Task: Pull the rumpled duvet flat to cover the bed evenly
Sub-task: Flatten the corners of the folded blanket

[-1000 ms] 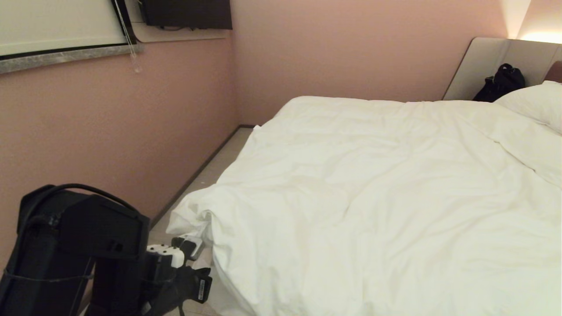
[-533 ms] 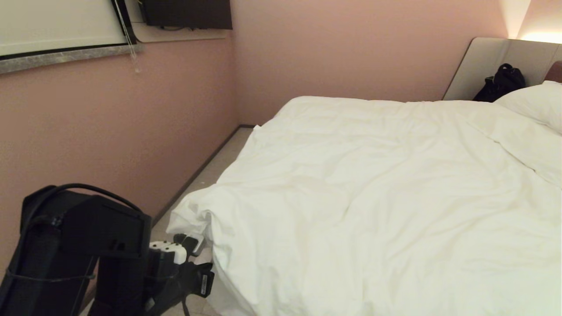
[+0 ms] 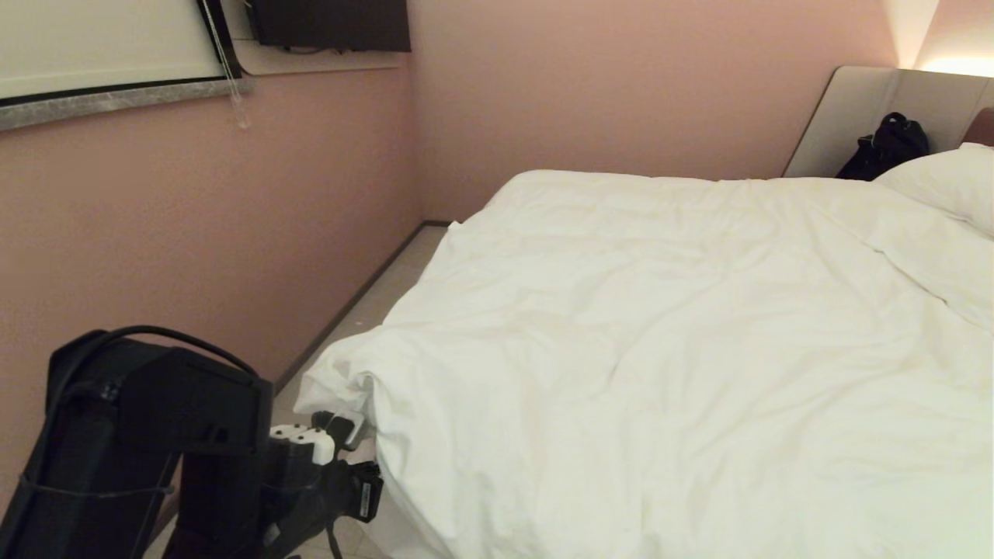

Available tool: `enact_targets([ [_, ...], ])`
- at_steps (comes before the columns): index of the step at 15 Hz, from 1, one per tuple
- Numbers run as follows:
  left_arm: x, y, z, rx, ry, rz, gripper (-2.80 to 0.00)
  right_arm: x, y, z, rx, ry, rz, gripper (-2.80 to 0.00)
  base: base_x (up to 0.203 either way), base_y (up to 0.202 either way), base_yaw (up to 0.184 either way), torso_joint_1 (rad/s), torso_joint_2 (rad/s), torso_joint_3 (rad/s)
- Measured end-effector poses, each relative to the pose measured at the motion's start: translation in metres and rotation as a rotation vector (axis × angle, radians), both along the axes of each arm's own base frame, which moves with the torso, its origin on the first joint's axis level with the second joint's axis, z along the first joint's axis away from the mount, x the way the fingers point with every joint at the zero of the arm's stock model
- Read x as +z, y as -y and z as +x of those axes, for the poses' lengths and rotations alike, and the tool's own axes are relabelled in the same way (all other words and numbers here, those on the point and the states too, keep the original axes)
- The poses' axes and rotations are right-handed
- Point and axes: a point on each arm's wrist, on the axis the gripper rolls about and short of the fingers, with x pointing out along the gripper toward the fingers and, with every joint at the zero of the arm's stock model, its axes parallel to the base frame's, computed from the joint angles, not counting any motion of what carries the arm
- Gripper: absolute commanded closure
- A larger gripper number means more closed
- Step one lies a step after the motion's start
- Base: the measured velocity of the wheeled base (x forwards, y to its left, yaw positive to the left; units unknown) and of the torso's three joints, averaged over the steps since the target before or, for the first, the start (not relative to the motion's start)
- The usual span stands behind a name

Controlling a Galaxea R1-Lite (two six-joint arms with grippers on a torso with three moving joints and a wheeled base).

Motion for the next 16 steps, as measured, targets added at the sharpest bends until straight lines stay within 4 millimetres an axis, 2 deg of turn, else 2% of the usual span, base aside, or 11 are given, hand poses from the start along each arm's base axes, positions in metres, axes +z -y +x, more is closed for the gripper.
enact_targets([
  [10,-0.003,0.005,0.006,0.004,0.012,-0.003,-2.80,0.000,0.000,0.000,0.000,0.000,0.000,0.00,0.000,0.000,0.000,0.000,0.00,0.000],
  [16,-0.005,0.016,0.026,0.011,0.086,-0.001,-2.80,0.000,0.000,0.000,0.000,0.000,0.000,0.00,0.000,0.000,0.000,0.000,0.00,0.000],
])
